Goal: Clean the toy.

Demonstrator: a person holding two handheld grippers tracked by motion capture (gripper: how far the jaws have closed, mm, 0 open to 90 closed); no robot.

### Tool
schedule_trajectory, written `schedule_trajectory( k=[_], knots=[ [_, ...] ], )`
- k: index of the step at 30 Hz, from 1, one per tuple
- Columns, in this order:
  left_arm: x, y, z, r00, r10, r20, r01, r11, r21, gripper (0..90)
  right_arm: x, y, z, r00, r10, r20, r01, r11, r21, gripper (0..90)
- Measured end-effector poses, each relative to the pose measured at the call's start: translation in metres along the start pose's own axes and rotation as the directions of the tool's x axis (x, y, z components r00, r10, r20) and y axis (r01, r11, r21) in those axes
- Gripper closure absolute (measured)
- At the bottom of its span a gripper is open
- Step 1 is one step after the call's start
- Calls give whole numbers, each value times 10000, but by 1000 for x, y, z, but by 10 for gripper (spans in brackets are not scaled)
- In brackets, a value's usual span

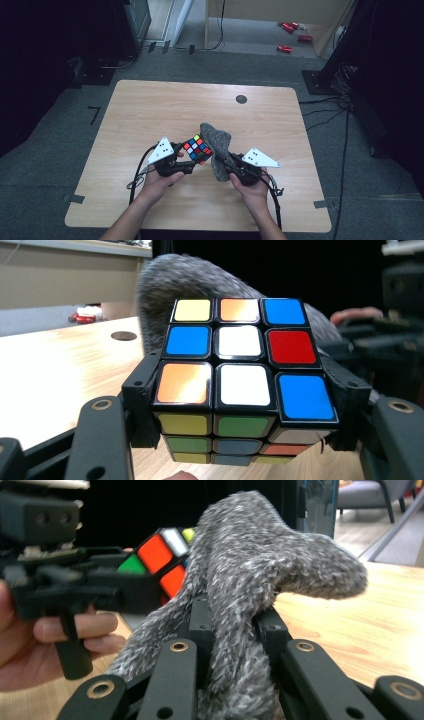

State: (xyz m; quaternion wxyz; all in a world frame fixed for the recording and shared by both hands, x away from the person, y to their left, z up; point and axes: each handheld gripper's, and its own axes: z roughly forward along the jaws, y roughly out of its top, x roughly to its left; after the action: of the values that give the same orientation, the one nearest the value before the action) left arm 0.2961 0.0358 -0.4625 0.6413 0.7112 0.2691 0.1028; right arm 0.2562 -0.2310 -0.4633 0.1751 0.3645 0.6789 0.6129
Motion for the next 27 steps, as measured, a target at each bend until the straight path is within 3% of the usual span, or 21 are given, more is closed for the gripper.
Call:
schedule_trajectory(
  k=[4, 7, 12, 16, 22, 25, 27],
  knots=[
    [3, 4, -3, 9980, -624, 100, 626, 9979, -193, 348, 3, -3, 2, 9995, -89, -299, 81, 9997, -242, 748],
    [7, 6, -6, 9934, -1120, 263, 1129, 9930, -349, 348, 5, -5, 4, 9990, -229, -381, 226, 9997, -83, 746],
    [11, 7, -8, 9756, -2018, 870, 2075, 9762, -629, 348, 11, -10, 10, 9973, -484, -550, 491, 9987, 120, 744],
    [9, 6, -6, 9682, -2226, 1143, 2305, 9711, -616, 349, 19, -15, 16, 9950, -710, -703, 743, 9962, 457, 743],
    [9, 5, -4, 9681, -2283, 1028, 2341, 9710, -487, 349, 33, -24, 25, 9873, -1320, -884, 1400, 9859, 919, 744],
    [11, 4, -4, 9670, -2319, 1051, 2368, 9709, -366, 349, 33, -22, 25, 9833, -1669, -720, 1741, 9787, 1084, 745],
    [11, 4, -4, 9663, -2322, 1109, 2375, 9707, -369, 349, 27, -18, 21, 9848, -1679, -440, 1716, 9802, 988, 746]
  ],
)
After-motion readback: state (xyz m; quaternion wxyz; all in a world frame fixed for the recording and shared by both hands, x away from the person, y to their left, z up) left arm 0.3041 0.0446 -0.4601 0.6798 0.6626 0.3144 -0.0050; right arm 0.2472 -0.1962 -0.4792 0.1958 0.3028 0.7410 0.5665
